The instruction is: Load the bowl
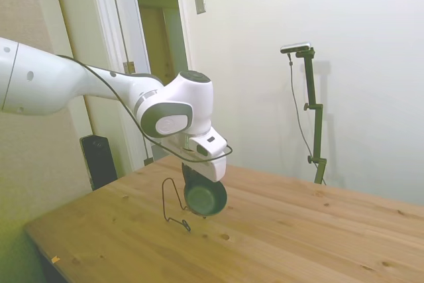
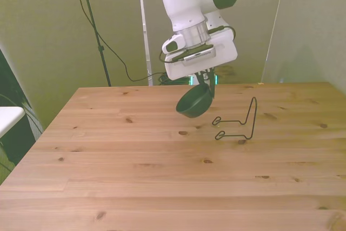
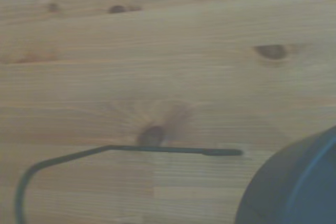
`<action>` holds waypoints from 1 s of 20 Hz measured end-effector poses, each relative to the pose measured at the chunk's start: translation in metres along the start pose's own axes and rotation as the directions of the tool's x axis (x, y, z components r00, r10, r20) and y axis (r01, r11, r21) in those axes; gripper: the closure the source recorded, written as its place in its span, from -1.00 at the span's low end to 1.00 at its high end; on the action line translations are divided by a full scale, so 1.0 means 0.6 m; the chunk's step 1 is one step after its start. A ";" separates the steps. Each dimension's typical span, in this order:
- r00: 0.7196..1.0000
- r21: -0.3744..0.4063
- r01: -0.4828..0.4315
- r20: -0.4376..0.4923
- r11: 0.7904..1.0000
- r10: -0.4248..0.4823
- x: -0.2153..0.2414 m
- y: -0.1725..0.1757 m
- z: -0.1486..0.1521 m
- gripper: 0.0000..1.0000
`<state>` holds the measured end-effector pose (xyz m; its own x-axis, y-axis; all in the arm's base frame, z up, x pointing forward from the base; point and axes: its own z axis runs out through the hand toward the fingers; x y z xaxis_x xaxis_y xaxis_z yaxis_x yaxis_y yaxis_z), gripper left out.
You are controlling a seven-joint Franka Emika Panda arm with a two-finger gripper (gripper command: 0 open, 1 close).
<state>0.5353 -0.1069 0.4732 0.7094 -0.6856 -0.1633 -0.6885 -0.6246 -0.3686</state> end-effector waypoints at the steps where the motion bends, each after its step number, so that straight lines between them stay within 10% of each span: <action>1: 1.000 0.029 0.005 0.029 1.000 -0.006 -0.002 -0.002 -0.002 1.00; 9: 0.980 0.219 -0.071 0.197 0.973 0.028 -0.002 0.000 0.003 1.00; 20: 0.953 0.265 -0.135 0.298 0.955 0.052 0.017 0.006 0.060 1.00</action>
<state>0.5451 -0.1027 0.4372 0.6853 -0.5744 -0.4477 -0.7132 -0.4045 -0.5725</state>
